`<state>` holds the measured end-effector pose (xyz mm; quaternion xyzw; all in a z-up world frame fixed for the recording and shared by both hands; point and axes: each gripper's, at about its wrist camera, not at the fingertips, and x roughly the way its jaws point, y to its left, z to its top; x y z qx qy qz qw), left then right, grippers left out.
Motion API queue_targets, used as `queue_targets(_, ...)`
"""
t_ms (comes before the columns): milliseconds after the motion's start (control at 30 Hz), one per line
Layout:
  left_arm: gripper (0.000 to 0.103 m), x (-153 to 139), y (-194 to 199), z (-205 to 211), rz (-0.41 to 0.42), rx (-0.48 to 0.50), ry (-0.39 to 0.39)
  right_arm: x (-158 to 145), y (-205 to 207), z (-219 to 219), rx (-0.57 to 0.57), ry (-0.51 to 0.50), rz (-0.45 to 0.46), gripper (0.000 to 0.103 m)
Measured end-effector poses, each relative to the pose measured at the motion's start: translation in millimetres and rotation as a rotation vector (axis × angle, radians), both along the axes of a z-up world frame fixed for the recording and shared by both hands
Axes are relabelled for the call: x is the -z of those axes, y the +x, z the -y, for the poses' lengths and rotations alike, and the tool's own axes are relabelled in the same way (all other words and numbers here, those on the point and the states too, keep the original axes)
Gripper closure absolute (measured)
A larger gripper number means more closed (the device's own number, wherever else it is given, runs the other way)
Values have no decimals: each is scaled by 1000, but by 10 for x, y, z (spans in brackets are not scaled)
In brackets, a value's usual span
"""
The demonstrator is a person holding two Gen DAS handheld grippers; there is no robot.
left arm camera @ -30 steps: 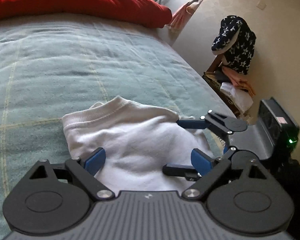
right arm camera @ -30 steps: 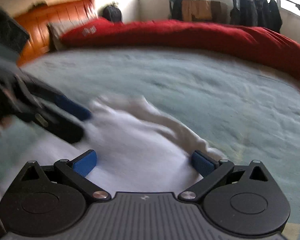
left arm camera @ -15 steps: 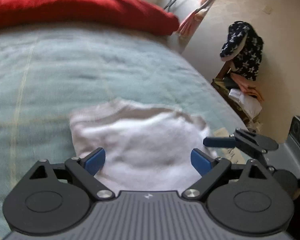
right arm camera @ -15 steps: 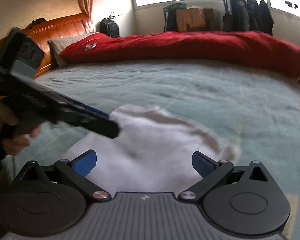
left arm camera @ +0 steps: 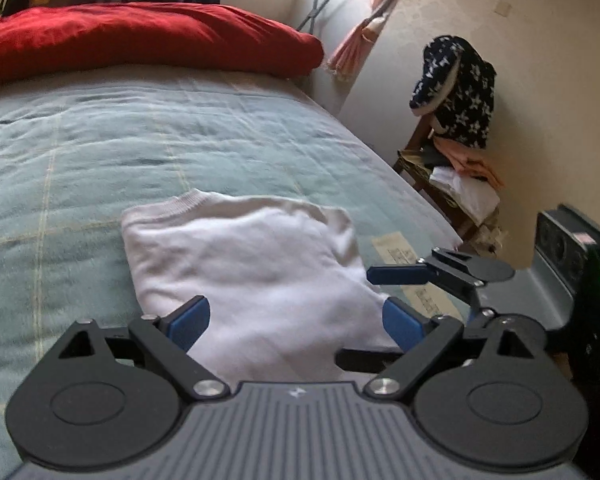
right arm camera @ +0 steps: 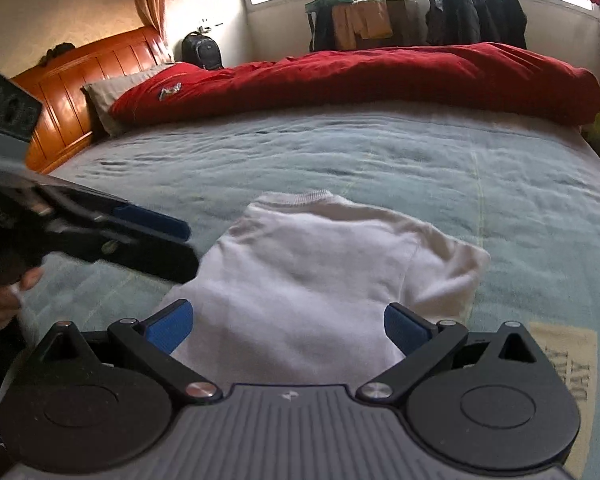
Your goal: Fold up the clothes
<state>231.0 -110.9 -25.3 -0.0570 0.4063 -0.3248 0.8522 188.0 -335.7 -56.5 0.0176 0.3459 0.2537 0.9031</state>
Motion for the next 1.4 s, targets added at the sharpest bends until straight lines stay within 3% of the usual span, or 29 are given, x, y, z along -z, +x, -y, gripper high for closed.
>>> queue_targets(133,10,45,-157,34,-15,8,-12,34,-116,1,18,9,-15,0)
queue_targets(400,10,313,-140,17,-127,-34,5,193,-258,27,59,-6,-55,0)
queue_targets(600,10,160,-322,-93,-65,-49,-10,103,-598,66,87,38,-6,0)
queue_targets(767,10,88,-467,-165,-41,-69,-32,252,-803,55,144,24,-28,0)
queue_targets(833,10,98,-527,-146,-44,-52,-41,326,-847,106,182,41,-56,0)
queue_targets(1067,9,293,-692,2,-109,24,-59,254,-1086,170,227,92,-21,0)
queue_targets(1200,9,469,-709,-42,-181,-13,-45,273,-1115,146,237,50,-28,0)
queue_targets(1400,7,397,-752,-164,-163,-52,-58,251,-1220,161,231,58,-11,0)
